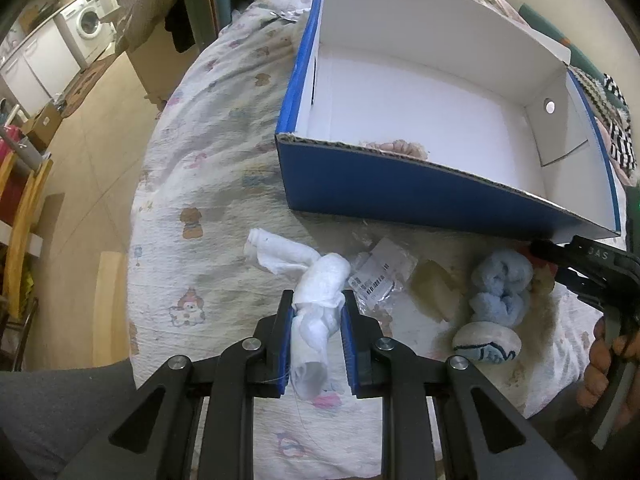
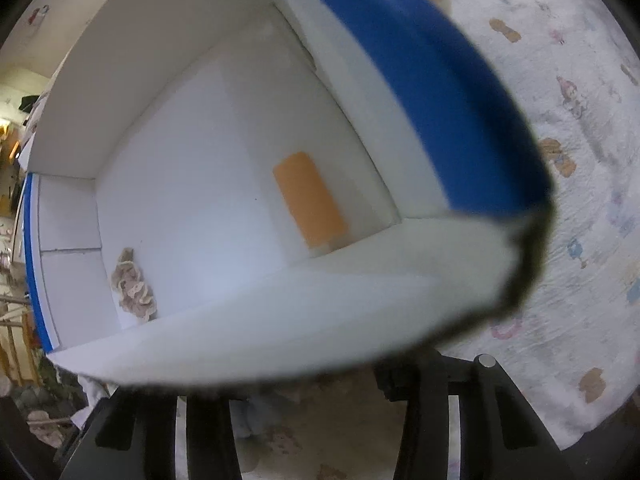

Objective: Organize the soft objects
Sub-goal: 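Grasp the white sock with the left gripper while the right gripper grasps the pink duck, then carry sock and pink duck into the box and open both grippers, then withdraw both grippers from the box toward the remaining items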

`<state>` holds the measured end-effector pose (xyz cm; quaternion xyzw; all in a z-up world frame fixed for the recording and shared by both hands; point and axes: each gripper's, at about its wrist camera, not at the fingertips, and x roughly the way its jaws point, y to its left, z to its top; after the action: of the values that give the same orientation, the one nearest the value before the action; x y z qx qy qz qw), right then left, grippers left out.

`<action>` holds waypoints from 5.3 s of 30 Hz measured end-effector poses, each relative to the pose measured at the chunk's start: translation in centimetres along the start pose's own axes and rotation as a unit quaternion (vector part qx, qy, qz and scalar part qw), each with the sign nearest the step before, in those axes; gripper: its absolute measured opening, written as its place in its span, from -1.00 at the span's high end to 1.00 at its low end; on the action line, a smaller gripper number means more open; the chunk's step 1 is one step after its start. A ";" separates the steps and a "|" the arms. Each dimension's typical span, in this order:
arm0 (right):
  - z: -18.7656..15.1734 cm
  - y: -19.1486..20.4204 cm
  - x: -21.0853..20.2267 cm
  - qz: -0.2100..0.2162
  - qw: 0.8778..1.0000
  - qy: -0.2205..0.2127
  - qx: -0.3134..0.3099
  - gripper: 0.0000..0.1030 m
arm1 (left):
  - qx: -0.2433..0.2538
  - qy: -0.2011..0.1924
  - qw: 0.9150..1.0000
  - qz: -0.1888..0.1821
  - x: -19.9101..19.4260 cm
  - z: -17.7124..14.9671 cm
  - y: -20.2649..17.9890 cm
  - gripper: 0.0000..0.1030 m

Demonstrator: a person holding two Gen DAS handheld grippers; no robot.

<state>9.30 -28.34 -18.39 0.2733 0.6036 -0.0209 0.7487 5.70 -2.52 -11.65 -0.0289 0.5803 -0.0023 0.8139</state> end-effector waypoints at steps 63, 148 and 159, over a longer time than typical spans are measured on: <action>3.9 8.7 -9.5 0.128 0.972 -0.124 -0.151 0.10 | 0.053 -0.132 0.989 -0.030 -5.7 11.6 -5.1 0.63; 1.5 9.2 -8.2 0.043 0.965 -0.176 -0.191 -1.00 | 0.022 -0.171 0.985 0.003 -5.8 9.4 -2.9 -0.30; -1.9 7.7 -10.7 0.056 0.962 -0.180 -0.195 -1.00 | 0.030 -0.174 0.984 0.001 -7.1 5.3 -0.9 -0.30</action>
<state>7.52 -24.14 -5.86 0.1469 0.4350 0.0902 0.8838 8.38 -2.88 -3.18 -0.0042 0.4299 -0.0141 0.9028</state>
